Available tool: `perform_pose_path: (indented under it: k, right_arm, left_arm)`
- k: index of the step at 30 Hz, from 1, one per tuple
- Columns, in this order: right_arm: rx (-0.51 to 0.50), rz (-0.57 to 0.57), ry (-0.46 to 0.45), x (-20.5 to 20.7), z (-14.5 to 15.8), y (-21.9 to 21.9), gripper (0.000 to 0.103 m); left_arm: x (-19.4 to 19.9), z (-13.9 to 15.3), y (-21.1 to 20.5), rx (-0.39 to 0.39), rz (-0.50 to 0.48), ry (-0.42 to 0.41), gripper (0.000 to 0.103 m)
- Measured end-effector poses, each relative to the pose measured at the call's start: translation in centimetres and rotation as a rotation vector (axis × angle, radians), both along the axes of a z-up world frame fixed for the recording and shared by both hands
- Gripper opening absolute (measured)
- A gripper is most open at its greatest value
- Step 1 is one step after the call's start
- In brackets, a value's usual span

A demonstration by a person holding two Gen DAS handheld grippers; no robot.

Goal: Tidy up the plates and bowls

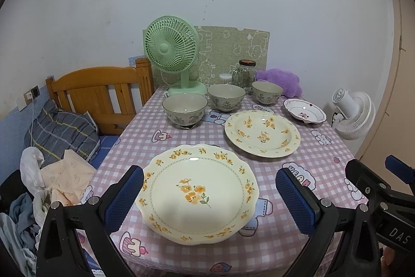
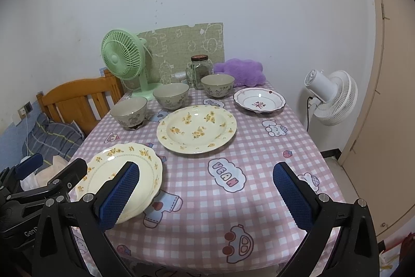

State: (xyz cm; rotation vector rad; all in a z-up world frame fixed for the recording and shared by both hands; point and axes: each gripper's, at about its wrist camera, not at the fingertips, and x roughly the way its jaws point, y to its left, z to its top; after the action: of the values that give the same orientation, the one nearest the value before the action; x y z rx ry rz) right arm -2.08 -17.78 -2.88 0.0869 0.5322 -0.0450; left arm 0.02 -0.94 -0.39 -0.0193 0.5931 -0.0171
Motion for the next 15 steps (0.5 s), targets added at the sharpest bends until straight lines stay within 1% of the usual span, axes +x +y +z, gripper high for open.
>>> perform_pose_path:
  k: [15]
  right_arm:
    - [0.001, -0.001, -0.001, -0.13, -0.02, -0.06, 0.103]
  left_arm:
    - [-0.10, -0.08, 0.01, 0.000, 0.001, -0.001, 0.102]
